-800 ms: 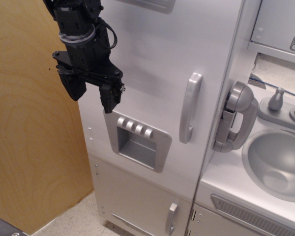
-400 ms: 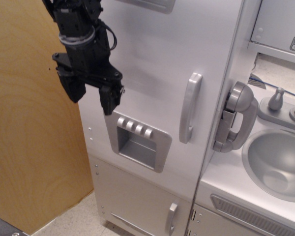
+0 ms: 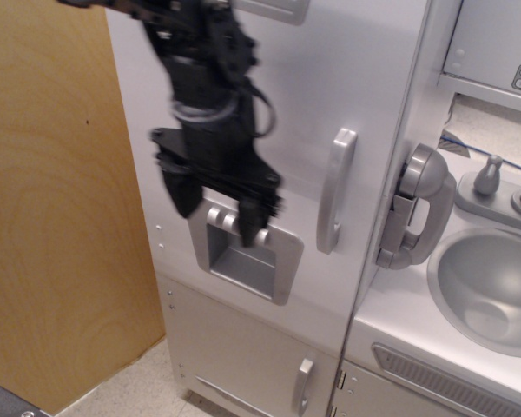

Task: Open fridge

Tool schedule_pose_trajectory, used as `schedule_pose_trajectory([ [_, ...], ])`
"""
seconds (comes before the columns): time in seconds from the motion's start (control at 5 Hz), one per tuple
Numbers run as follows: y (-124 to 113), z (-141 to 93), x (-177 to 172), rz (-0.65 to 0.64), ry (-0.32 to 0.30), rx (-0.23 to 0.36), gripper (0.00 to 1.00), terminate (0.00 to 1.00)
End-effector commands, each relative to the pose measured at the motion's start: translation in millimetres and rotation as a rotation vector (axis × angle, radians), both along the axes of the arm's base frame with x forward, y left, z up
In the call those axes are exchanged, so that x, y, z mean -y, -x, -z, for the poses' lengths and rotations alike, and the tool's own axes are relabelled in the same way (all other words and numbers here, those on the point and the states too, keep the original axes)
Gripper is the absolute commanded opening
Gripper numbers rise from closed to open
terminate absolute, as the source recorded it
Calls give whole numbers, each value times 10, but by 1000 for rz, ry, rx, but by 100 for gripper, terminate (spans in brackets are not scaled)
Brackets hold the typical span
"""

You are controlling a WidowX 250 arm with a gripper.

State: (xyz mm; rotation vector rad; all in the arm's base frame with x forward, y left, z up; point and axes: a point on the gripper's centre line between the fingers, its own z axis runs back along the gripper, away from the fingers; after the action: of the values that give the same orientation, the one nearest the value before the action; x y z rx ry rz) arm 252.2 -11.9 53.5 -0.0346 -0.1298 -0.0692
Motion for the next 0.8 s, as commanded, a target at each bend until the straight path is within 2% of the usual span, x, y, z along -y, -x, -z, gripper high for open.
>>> schedule_pose_trajectory([
  [0.0, -92, -172, 448, -1, 4, 146, 100, 0],
  [0.2, -140, -158, 567, -49, 9, 223, 100, 0],
  [0.4, -234, -147, 640, -69, 33, 246, 100, 0],
  [0.6, -446, -204, 649, -85, 18, 284, 100, 0],
])
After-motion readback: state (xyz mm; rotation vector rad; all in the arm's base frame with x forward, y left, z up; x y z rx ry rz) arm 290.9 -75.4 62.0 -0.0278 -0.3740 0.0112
